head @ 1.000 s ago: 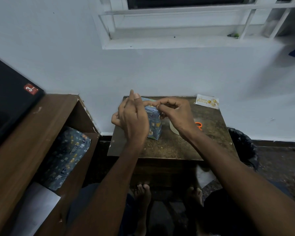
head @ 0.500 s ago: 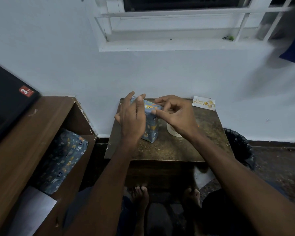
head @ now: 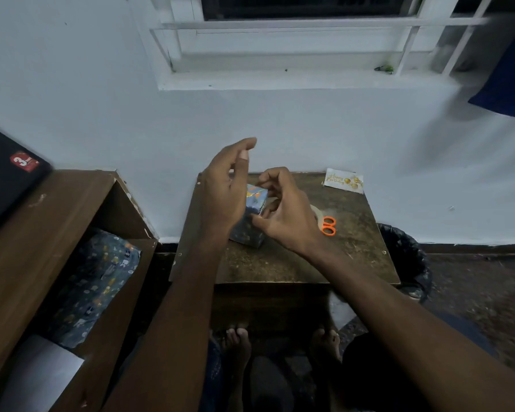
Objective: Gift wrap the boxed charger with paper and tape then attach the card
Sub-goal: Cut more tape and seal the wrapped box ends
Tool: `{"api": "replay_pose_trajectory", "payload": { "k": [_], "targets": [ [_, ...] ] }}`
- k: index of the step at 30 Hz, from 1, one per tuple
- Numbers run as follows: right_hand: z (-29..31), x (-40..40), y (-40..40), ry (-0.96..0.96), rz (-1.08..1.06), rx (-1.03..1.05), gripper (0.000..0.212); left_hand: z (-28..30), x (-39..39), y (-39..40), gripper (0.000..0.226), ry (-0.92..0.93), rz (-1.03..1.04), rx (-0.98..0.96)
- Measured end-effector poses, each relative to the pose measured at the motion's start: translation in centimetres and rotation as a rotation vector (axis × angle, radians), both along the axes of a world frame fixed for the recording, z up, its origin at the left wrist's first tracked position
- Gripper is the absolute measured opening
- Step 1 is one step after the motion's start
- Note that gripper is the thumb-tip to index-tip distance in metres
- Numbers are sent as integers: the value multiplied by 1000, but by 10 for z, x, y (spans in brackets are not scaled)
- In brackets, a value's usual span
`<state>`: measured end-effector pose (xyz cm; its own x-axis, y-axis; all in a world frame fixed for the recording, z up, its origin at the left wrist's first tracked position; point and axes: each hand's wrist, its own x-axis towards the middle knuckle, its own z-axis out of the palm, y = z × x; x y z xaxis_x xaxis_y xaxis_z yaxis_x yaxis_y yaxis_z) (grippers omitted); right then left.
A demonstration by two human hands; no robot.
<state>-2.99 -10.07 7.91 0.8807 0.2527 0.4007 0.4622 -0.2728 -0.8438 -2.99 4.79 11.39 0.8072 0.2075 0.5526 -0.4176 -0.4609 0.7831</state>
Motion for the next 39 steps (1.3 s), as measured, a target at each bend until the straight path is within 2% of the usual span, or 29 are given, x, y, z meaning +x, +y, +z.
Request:
{"api": "replay_pose_trajectory", "payload": {
  "k": [2, 5, 7, 9, 11, 13, 15, 16, 18, 21, 24, 27, 30, 31, 35, 39],
  "targets": [
    [1, 0, -1, 17, 12, -5, 67, 4, 5, -9, 37, -49, -83, 74],
    [7, 2, -7, 130, 88, 44, 73, 6, 16, -21, 43, 48, -185, 19],
    [12, 7, -19, 252, 156, 72, 81, 3, 23, -24, 43, 120, -162, 42],
    [14, 16, -38, 332, 158, 21, 75, 2, 26, -24, 41, 141, -141, 55],
    [12, 26, -60, 354, 73, -168, 47, 5, 27, -24, 38, 153, -145, 3],
    [6, 34, -77, 334, -21, -543, 23, 9, 26, -25, 37, 177, -152, -42],
    [-7, 38, -83, 291, -71, -927, 19, 9, 26, -23, 36, 195, -149, -53],
    [-12, 37, -82, 272, -81, -1026, 19, 9, 25, -22, 35, 198, -148, -52],
    [-20, 34, -74, 212, -90, -1070, 21, 8, 24, -22, 34, 208, -151, -45],
    [-22, 30, -62, 108, -86, -1062, 21, 9, 21, -23, 32, 225, -149, -54],
    [-15, 34, -63, 178, -113, -942, 25, 9, 21, -22, 28, 229, -150, -56],
    [5, 33, -77, 242, -99, -648, 23, 8, 22, -22, 24, 223, -152, -7],
    [21, 25, -92, 432, 90, -246, 5, 8, 23, -24, 20, 235, -166, 60],
    [23, 23, -95, 472, 140, -167, 7, 7, 23, -24, 19, 250, -181, 82],
    [24, 24, -97, 458, 150, -44, 31, 6, 21, -24, 16, 323, -227, 216],
    [31, 24, -93, 364, 75, 3, 73, 7, 20, -24, 37, 377, -191, 335]
  ]
}}
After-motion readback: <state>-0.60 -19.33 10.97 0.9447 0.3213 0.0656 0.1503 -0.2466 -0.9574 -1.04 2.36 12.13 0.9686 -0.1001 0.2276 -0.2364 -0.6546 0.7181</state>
